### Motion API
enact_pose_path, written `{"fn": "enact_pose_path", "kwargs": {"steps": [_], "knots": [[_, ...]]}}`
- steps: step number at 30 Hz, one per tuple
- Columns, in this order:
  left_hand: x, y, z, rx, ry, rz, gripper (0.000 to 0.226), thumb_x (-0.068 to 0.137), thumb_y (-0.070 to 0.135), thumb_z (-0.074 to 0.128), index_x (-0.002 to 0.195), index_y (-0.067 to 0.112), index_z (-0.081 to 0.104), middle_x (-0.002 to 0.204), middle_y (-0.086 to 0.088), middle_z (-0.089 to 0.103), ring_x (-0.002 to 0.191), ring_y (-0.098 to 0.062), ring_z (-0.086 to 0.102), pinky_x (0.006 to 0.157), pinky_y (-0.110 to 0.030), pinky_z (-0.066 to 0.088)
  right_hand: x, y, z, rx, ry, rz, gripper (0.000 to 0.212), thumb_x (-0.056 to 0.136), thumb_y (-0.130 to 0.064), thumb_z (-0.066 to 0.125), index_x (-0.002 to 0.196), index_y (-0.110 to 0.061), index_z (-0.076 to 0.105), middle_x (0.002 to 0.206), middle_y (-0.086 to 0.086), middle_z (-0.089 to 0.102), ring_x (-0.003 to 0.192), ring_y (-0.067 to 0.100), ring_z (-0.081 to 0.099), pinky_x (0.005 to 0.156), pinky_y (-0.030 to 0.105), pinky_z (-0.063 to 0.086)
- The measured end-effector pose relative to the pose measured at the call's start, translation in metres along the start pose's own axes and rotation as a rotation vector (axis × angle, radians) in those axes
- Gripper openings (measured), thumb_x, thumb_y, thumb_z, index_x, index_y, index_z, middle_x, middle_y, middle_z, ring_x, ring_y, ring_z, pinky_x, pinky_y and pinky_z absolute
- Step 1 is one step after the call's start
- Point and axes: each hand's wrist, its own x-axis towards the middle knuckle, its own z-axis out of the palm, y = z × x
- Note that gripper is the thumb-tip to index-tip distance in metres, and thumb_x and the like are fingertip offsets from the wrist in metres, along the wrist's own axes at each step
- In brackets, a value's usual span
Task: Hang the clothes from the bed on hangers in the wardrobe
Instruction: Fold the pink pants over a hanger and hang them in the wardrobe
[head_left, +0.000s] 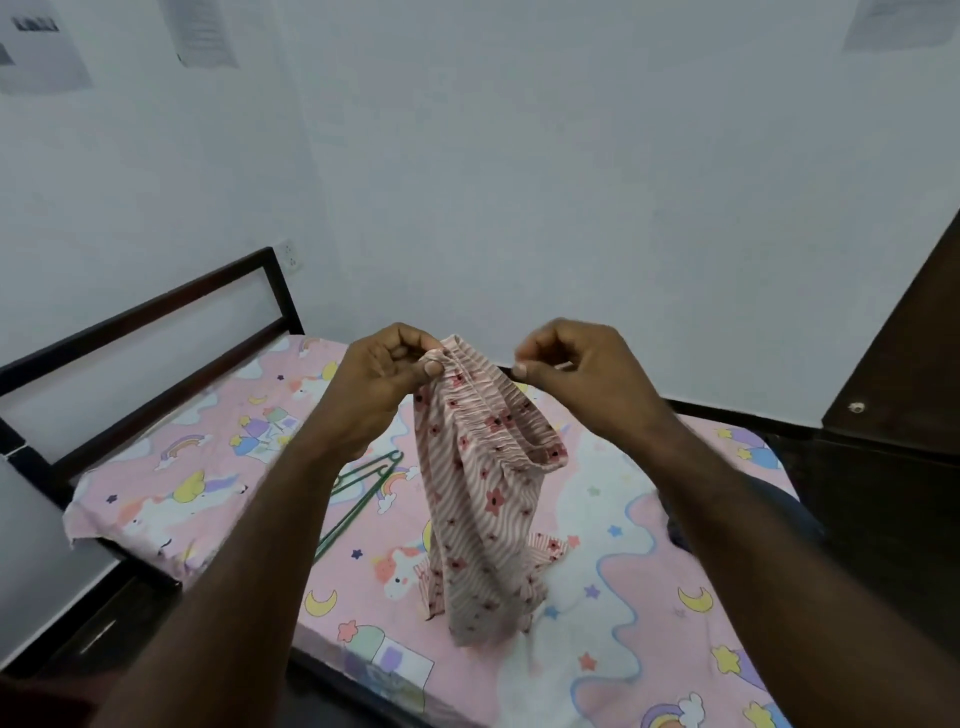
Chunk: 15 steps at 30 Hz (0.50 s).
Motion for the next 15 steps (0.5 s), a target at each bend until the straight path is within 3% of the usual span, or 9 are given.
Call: {"fn": "enact_pose_path", "kwargs": {"steps": [4, 9, 13, 15], "knots": [[-0.002, -0.004, 0.003, 0.015, -0.005, -0.009, 0.014, 0.088, -0.006, 0.061, 0.087, 0.008, 0.062, 0.076, 0.004, 0.068, 0.073, -0.011, 0.06, 0.067, -0.022, 0.046, -0.025, 0.028, -0.008, -0.266, -0.202, 0.115, 0.009, 0.079, -0.018, 0.075, 0.078, -0.027, 0.074, 0.087, -0.016, 0.072, 0.087, 0.004, 0.064, 0.08, 0.027, 0.051], [-0.002, -0.006, 0.013, 0.014, -0.045, -0.016, 0.014, 0.087, -0.007, 0.061, 0.089, 0.007, 0.062, 0.076, 0.005, 0.069, 0.073, -0.009, 0.062, 0.068, -0.018, 0.049, -0.03, 0.039, -0.001, -0.431, -0.353, 0.134, 0.027, 0.088, -0.015, 0.066, 0.115, -0.019, 0.071, 0.106, -0.01, 0.069, 0.084, 0.004, 0.059, 0.075, 0.011, 0.044], [-0.004, -0.008, 0.016, 0.036, -0.051, -0.012, 0.014, 0.087, -0.008, 0.061, 0.089, 0.006, 0.062, 0.076, 0.007, 0.069, 0.073, -0.007, 0.062, 0.066, -0.018, 0.048, -0.023, 0.045, 0.008, -0.649, -0.442, 0.133, 0.023, 0.091, -0.02, 0.06, 0.111, -0.026, 0.071, 0.091, -0.012, 0.06, 0.089, 0.014, 0.06, 0.071, 0.026, 0.042], [-0.008, -0.011, 0.015, 0.037, -0.039, -0.024, 0.014, 0.087, -0.007, 0.061, 0.089, 0.007, 0.062, 0.076, 0.008, 0.069, 0.074, -0.007, 0.063, 0.066, -0.017, 0.049, -0.021, 0.051, 0.013, -0.743, -0.399, 0.125, 0.022, 0.091, -0.019, 0.055, 0.101, -0.025, 0.073, 0.092, -0.004, 0.067, 0.091, 0.023, 0.063, 0.069, 0.03, 0.046]]}}
